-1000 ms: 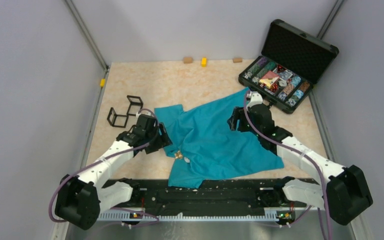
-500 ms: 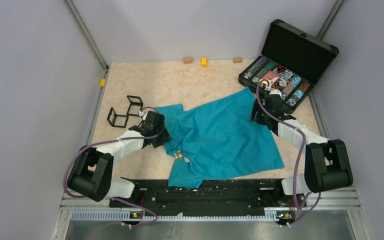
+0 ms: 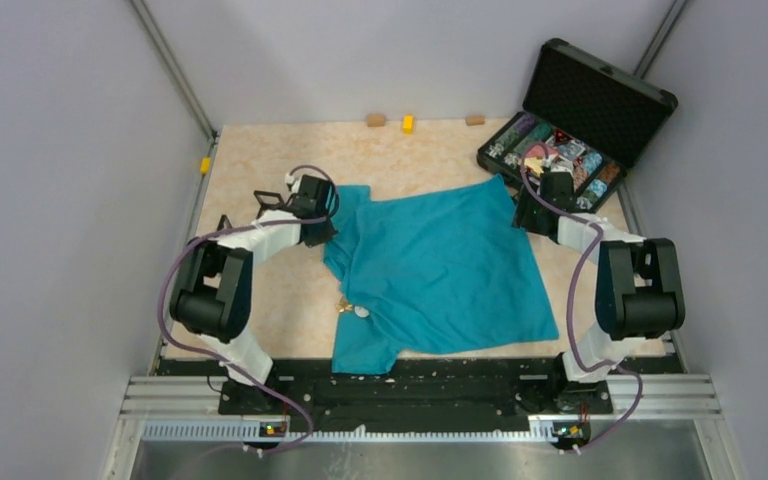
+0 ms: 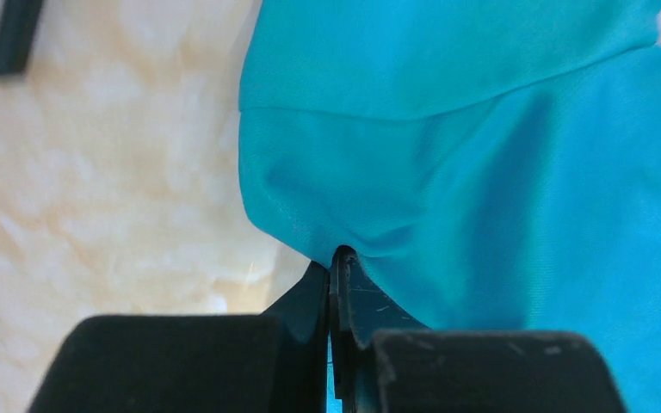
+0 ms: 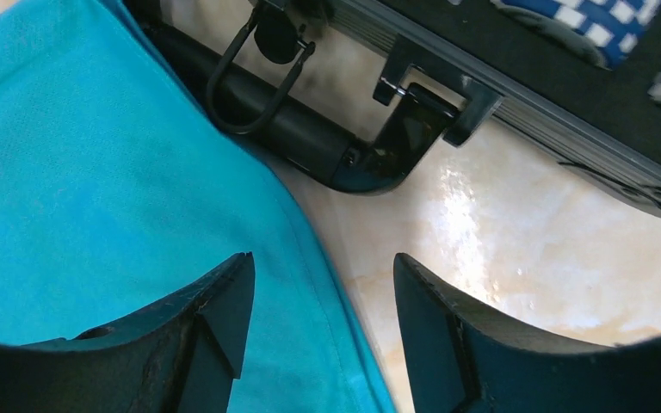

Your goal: Pin the brooch onto the clothing

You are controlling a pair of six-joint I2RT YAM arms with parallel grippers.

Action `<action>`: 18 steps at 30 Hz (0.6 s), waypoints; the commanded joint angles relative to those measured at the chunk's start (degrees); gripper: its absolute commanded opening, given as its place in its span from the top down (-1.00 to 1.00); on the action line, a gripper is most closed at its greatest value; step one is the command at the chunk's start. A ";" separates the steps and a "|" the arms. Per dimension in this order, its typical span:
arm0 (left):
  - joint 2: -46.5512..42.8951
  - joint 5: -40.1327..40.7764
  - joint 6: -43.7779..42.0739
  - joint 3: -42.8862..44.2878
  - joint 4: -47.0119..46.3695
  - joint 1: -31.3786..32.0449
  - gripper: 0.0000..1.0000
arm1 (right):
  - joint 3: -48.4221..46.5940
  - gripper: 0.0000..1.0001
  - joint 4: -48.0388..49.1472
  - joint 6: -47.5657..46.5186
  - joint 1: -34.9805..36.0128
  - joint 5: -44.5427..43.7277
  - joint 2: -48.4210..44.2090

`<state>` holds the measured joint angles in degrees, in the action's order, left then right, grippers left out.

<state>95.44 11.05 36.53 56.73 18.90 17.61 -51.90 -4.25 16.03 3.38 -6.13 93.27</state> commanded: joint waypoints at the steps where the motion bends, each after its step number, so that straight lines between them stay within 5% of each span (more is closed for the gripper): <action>1: 4.19 2.66 -8.97 9.45 3.10 -0.69 1.00 | -3.77 -0.23 0.29 -3.17 -1.30 6.58 3.54; 8: 7.37 3.22 -11.86 13.12 4.57 -1.46 1.00 | -6.63 -0.07 -1.65 -4.28 -1.44 9.47 8.95; 10: 7.48 3.27 -12.32 13.28 4.64 -1.96 1.00 | -7.51 0.18 -2.63 -4.26 -1.44 9.88 10.19; 14: 7.91 4.76 -13.25 14.32 5.74 -3.64 1.00 | -7.08 1.00 -3.76 -3.36 -1.44 6.81 8.76; 18: 7.76 9.41 -14.74 15.74 7.12 -5.47 1.00 | -5.04 1.00 -2.26 -3.94 -1.43 -1.25 0.89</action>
<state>102.94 14.85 24.29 69.17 24.97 13.98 -57.71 -6.04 12.67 2.35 0.08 101.75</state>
